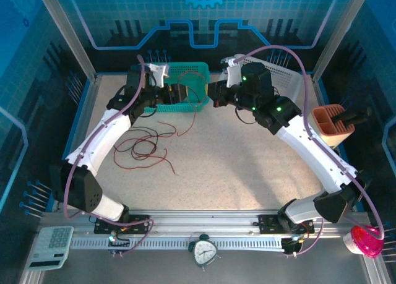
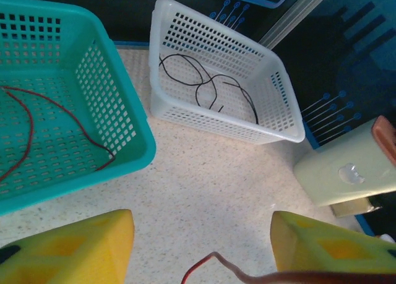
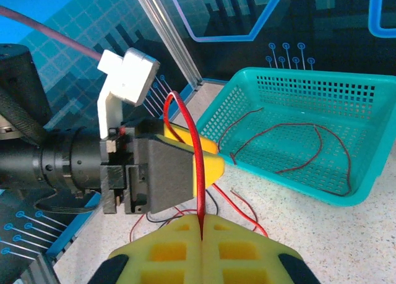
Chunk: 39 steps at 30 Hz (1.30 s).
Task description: Untangle the cables
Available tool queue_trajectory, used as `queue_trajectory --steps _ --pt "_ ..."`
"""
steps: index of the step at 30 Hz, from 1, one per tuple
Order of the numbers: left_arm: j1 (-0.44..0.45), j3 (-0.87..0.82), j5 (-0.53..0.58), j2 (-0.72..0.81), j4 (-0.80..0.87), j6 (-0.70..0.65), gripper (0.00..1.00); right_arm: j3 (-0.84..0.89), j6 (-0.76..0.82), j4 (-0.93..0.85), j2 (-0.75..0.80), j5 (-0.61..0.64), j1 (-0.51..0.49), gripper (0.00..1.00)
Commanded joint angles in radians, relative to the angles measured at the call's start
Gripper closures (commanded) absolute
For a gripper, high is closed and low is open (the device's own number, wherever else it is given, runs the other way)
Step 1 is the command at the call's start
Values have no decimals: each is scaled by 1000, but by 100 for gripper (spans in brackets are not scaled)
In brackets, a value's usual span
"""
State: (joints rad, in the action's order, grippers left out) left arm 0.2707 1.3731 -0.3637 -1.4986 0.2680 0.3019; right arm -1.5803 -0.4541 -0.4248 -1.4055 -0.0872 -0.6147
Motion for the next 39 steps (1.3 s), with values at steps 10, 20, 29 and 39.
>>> queue_trajectory --steps 10,20,29,39 --pt "10 -19 -85 42 -254 125 95 70 -59 83 61 -41 61 100" --pt "9 110 -26 1 -294 129 100 154 -87 106 32 -34 94 74" --pt "-6 297 69 -136 -288 69 100 248 -83 71 134 20 146 36" --pt "-54 416 102 -298 -353 72 100 327 -68 23 242 58 168 34"
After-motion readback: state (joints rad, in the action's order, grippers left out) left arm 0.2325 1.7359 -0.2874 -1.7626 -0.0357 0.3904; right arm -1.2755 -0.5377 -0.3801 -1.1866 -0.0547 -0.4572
